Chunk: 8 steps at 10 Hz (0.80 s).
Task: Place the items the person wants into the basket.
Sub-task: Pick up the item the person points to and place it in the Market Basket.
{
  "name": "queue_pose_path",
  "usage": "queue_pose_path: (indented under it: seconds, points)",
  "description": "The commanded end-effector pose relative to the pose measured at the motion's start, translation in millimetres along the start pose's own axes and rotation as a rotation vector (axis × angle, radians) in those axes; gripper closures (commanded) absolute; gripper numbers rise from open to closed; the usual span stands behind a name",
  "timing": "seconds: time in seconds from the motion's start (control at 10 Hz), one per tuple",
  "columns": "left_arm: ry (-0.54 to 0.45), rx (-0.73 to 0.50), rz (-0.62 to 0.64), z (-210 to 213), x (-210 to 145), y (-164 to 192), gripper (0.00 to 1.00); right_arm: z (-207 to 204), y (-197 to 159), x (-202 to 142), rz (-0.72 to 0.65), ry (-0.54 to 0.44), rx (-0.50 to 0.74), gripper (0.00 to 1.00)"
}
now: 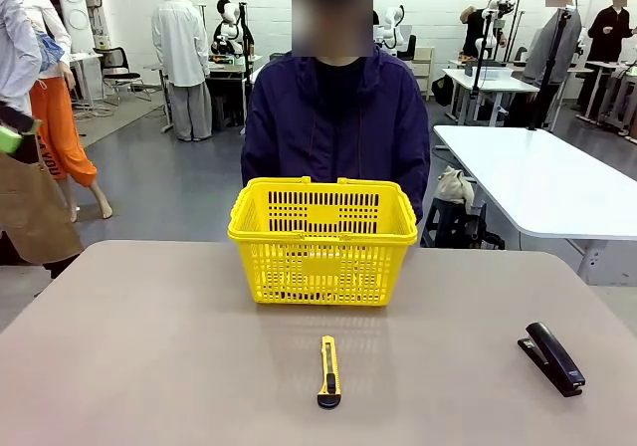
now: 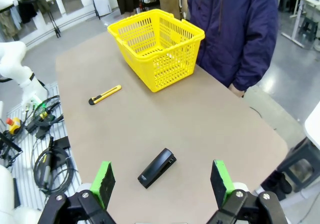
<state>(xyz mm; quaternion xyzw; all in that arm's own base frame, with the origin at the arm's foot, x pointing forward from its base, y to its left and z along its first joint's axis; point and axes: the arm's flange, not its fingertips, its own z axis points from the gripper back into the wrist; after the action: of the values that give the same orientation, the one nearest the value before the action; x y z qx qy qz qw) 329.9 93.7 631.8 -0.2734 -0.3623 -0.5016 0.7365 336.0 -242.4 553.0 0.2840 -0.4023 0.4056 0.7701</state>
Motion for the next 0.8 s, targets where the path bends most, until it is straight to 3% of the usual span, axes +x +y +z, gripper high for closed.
queue_pose_path:
  seconds: [0.0,0.4,0.7]
  points:
    - [-0.002,-0.022,0.033,15,-31,7,0.00,-1,0,0,0.018,-0.033,0.001,0.00]
    - [0.111,-0.036,0.096,44,-74,1,0.00,-1,0,0,0.018,-0.033,0.001,0.00]
    - [0.124,-0.022,0.124,38,-69,0,0.00,-1,0,0,0.018,-0.033,0.001,0.00]
